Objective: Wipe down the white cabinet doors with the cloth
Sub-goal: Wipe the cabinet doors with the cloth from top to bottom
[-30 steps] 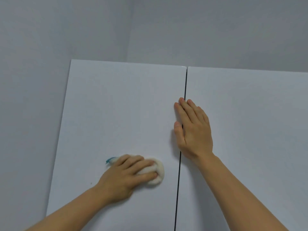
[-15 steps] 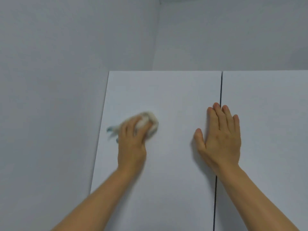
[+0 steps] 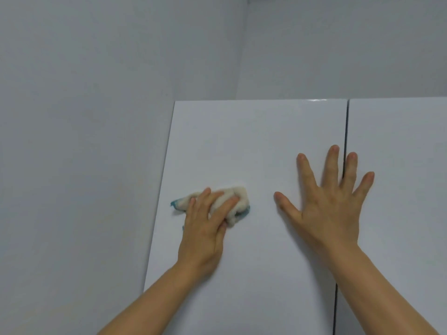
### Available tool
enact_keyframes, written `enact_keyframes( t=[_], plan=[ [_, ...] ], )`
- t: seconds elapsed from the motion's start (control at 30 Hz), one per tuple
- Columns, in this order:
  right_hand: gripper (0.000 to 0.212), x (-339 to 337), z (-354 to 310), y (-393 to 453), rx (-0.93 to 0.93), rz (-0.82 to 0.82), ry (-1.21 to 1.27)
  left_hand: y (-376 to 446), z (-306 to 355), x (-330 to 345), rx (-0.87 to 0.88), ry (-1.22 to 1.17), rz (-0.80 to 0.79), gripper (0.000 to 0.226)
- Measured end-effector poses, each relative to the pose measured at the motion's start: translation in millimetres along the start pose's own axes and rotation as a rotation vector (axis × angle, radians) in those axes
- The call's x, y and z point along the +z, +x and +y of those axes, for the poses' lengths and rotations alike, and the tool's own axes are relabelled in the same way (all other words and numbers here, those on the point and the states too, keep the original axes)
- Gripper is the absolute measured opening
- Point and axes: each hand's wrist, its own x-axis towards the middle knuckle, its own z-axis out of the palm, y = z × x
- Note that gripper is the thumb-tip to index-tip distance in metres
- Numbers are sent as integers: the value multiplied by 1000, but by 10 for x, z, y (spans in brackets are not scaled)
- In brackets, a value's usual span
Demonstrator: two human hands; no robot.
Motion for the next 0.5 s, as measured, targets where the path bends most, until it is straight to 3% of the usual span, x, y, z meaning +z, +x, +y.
enact_keyframes(
  t=[0.17,0.3,0.4,0.5],
  plan=[
    [91,44,-4,37,3,23,1,1262,-251,-318,-57,137,224,57],
    [91,32,-6,33,-5,14,12,1963,-266,-554,-218,236,206,59],
    [90,43,-13,14,-4,20,50,1725,-364,-534,-155,200,226,58],
    [88,11,-22,21,-6,25,54,846,-472,-396,-53,160,248,56]
  ],
)
